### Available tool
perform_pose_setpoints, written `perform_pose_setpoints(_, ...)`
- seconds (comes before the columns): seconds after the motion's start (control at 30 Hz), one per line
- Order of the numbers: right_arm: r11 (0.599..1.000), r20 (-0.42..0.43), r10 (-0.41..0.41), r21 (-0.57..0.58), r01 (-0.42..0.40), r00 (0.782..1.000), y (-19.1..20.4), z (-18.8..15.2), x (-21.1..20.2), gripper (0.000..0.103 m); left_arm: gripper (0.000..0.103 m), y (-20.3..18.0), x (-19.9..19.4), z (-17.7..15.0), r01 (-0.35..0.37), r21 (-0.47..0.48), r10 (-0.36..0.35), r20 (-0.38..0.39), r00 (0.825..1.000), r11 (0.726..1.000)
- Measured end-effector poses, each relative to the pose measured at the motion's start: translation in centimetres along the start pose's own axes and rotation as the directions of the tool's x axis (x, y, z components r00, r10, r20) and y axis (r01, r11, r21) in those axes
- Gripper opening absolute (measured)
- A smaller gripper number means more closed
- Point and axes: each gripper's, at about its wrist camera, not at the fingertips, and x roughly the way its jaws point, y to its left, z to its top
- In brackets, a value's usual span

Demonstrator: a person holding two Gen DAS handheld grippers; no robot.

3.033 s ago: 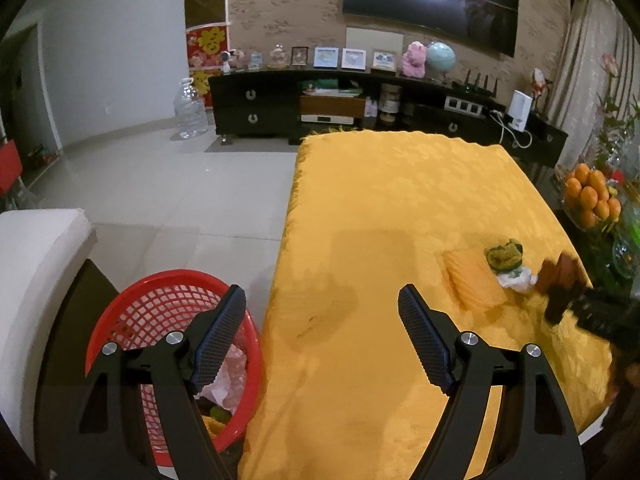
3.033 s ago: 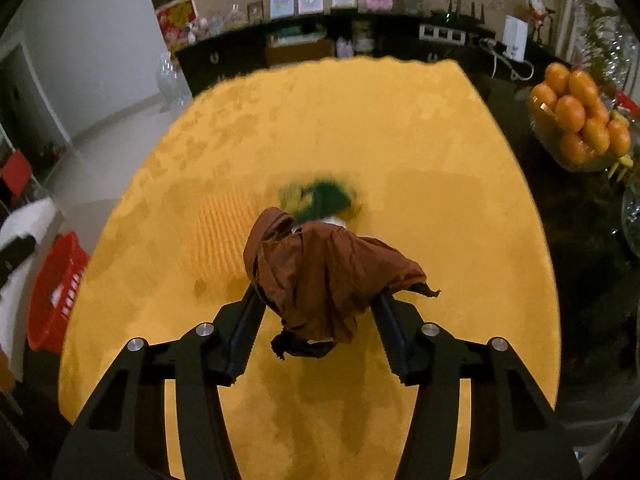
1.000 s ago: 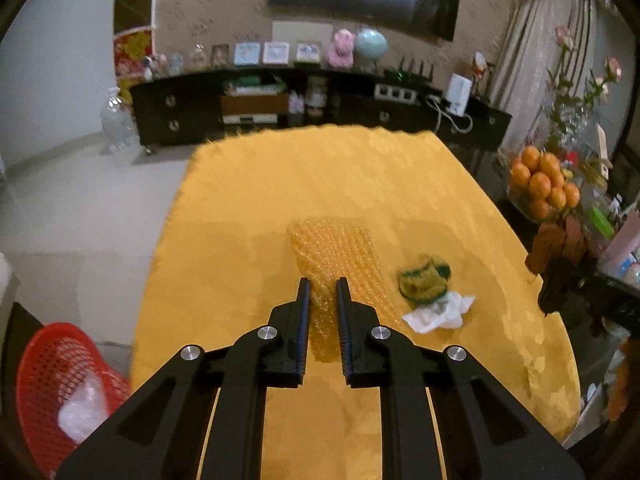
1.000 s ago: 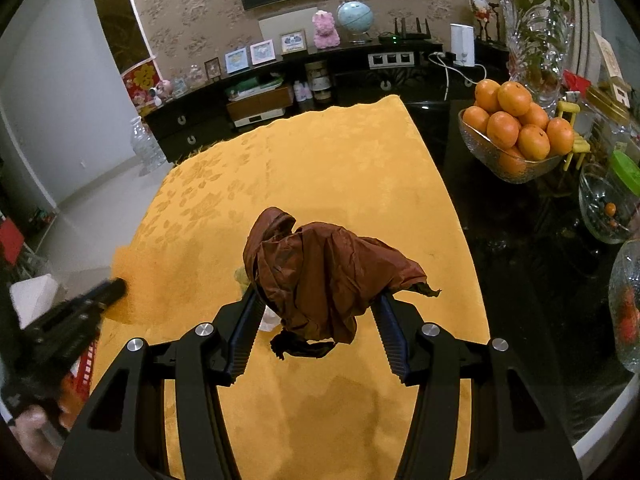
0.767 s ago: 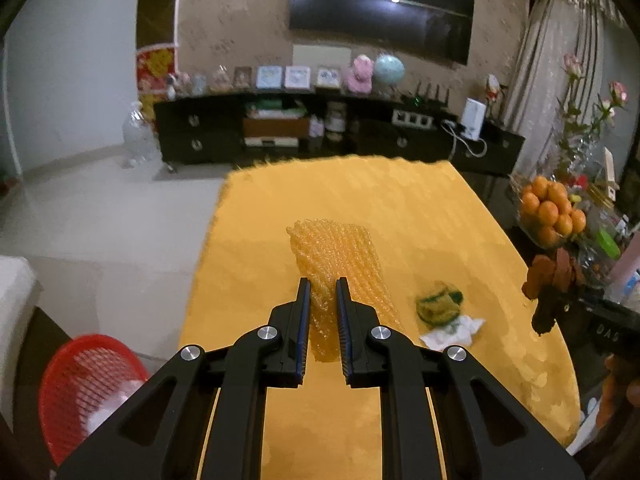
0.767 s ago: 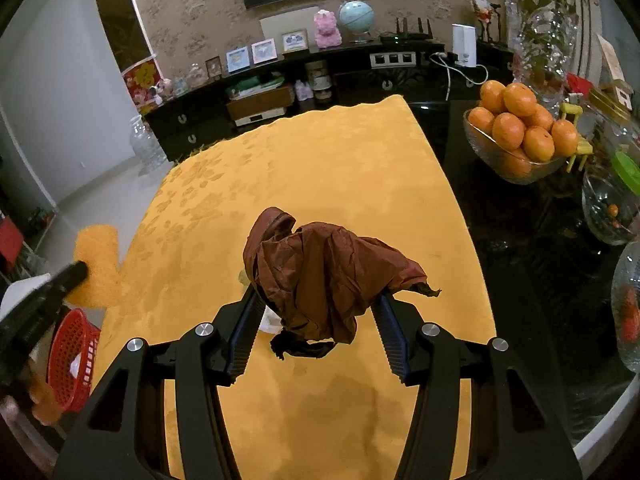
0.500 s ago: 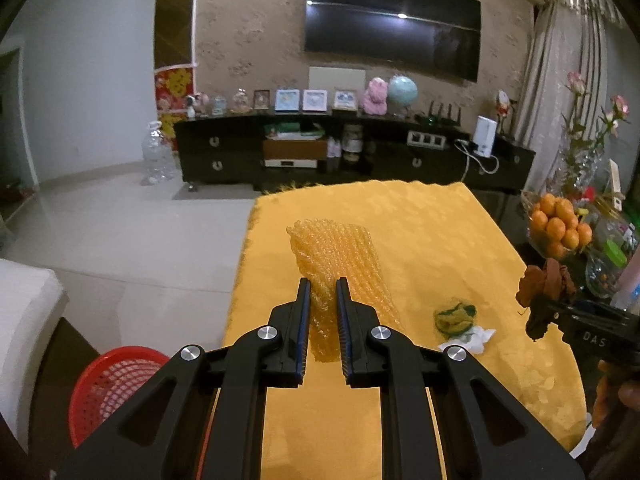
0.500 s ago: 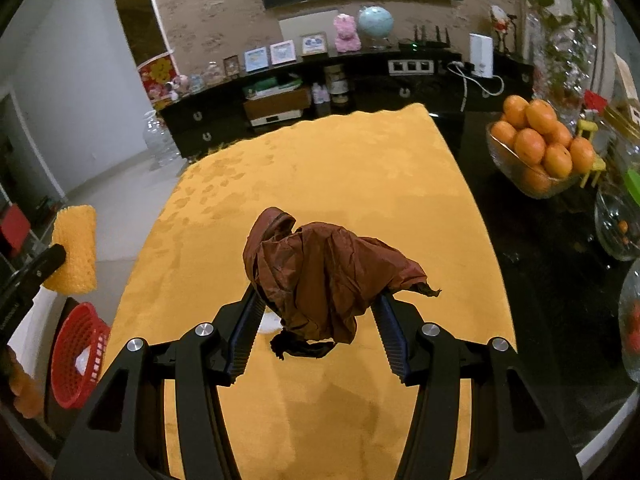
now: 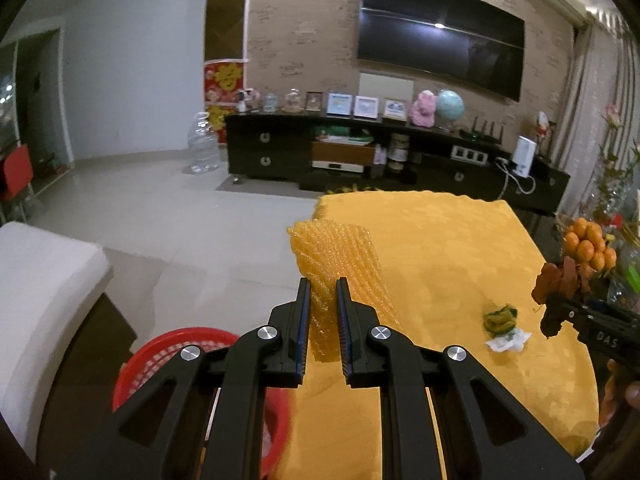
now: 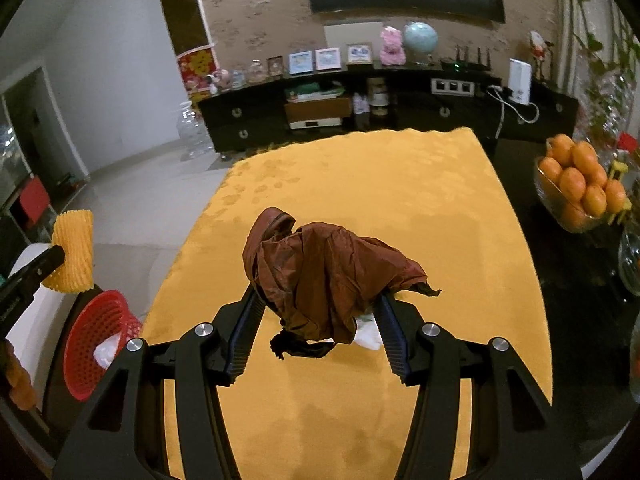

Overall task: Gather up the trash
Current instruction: 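Carry both items over the red wastebasket and open both tools to drop them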

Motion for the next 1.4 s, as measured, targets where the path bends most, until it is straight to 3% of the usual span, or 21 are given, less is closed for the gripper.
perform_pose_setpoints(0.5,0.988,-0.013,0.095,-0.117,-0.096,0.995,7.7,0.1,0.8,0.053,0.012,7.7,-1.8,-1.9,-0.121,-0.091,0.118,-0.039,0.992,0.988)
perform_pose_setpoints(0.7,0.964,-0.082,0.234,-0.107,-0.242,0.969,11.2,0.0,2.1,0.053,0.012,10.7,-1.9,-2.8,-0.155,-0.128,0.148,-0.067,0.987,0.979)
perform_pose_setpoints(1.17,0.894,-0.204,0.294,-0.287,-0.344,0.934,21.3,-0.6,5.5,0.053,0.012,14.4,-1.2,-4.4,-0.227,-0.152,0.21,-0.12,0.97,0.962)
perform_pose_setpoints(1.4,0.847,-0.237,0.343,-0.342,-0.408,0.909,23.6,-1.1,6.8,0.054,0.012,15.0,0.3,-5.1,-0.25,-0.142,0.227,-0.16,0.961,0.958)
